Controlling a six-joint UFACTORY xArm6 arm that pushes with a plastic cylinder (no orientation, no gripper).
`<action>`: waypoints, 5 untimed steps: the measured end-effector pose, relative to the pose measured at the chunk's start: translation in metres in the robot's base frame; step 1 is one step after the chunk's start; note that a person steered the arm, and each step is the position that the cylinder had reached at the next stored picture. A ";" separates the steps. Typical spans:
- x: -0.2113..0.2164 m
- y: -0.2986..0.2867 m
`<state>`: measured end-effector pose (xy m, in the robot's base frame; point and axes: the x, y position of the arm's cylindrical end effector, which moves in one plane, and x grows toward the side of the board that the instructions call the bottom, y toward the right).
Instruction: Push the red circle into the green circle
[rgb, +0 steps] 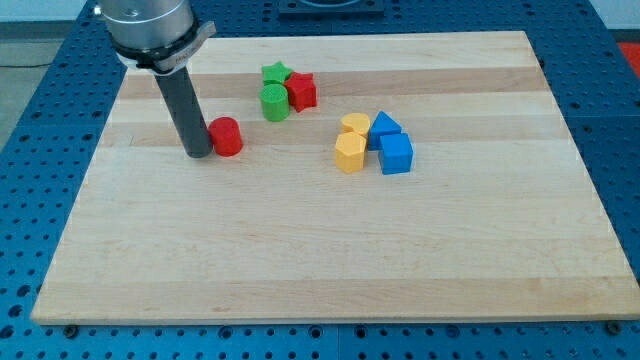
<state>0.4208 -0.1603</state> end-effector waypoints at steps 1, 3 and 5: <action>0.004 0.042; -0.004 0.053; -0.024 0.052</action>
<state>0.3965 -0.1083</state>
